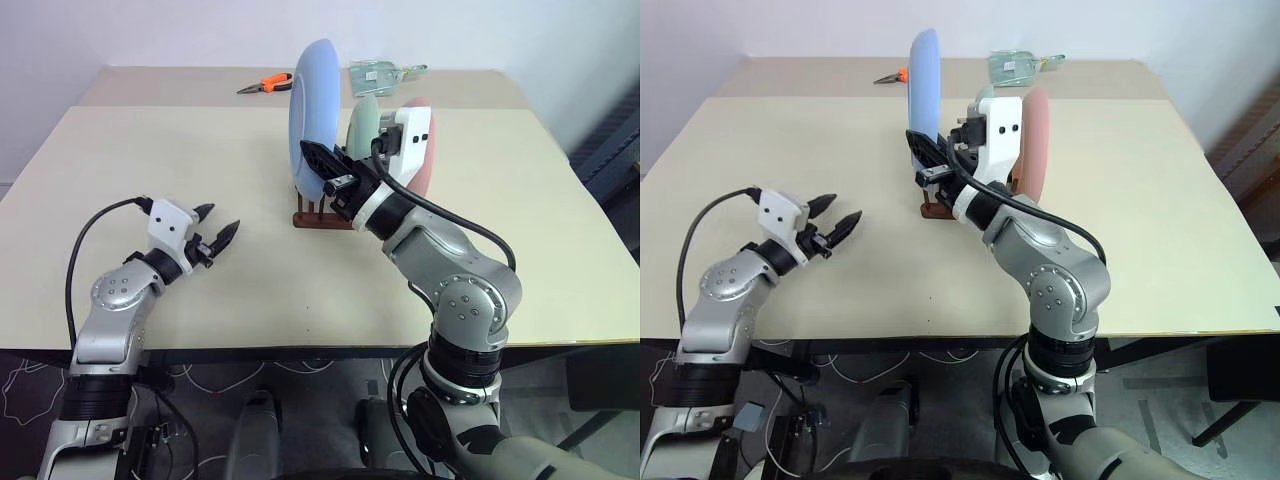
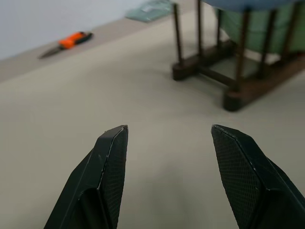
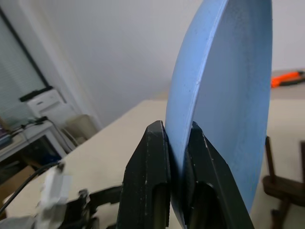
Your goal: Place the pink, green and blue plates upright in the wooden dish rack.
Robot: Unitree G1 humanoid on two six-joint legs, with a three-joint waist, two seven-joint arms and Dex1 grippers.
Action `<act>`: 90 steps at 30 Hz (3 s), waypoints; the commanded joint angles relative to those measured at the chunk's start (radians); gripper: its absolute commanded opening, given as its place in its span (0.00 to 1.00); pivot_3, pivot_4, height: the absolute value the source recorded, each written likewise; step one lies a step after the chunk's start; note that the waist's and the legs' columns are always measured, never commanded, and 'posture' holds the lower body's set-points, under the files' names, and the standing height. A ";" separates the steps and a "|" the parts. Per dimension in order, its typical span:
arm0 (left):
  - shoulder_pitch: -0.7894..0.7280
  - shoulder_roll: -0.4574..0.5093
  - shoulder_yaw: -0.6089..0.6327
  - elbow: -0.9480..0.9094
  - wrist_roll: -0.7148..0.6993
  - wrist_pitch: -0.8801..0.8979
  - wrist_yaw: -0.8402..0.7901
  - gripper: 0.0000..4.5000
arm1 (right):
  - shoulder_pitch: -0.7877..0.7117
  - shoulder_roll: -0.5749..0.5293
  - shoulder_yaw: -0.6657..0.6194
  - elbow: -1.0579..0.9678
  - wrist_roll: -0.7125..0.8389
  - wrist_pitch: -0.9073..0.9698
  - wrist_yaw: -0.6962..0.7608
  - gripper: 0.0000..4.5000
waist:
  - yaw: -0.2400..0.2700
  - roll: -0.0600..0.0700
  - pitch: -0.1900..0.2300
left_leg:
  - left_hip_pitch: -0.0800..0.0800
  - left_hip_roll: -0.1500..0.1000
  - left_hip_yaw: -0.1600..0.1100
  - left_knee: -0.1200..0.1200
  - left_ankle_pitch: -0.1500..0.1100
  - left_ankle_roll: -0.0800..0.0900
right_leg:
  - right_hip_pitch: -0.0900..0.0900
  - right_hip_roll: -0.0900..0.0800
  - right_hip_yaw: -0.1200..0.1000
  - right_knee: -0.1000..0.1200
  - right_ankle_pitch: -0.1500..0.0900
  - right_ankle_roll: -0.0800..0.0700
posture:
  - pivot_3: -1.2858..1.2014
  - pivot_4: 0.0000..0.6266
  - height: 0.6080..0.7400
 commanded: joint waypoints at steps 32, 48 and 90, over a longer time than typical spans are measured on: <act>-0.055 -0.014 -0.071 -0.012 0.023 -0.019 -0.065 0.63 | -0.128 -0.575 -0.139 -0.077 0.034 -0.195 0.333 0.96 | 0.005 0.000 0.000 | -0.002 0.000 0.000 0.000 0.000 0.000 | 0.000 0.000 0.000 -0.002 0.000 -0.001 | 0.52 0.24 1.00; -0.124 -0.025 -0.178 0.012 -0.020 -0.003 -0.251 0.63 | 0.428 -0.918 -0.102 -0.225 -0.180 -0.298 0.435 0.59 | 0.001 0.003 0.001 | 0.000 0.000 0.001 0.003 -0.001 0.002 | 0.000 0.000 0.003 -0.004 -0.001 -0.002 | 0.52 0.24 1.00; -0.087 -0.052 -0.215 -0.146 -0.032 0.101 -0.232 0.63 | 0.217 -0.783 0.010 -0.124 -0.420 -0.359 0.526 0.02 | 0.013 0.003 0.001 | -0.001 -0.001 0.001 0.003 -0.001 0.002 | 0.000 0.000 0.003 -0.003 0.000 -0.002 | 0.52 0.24 1.00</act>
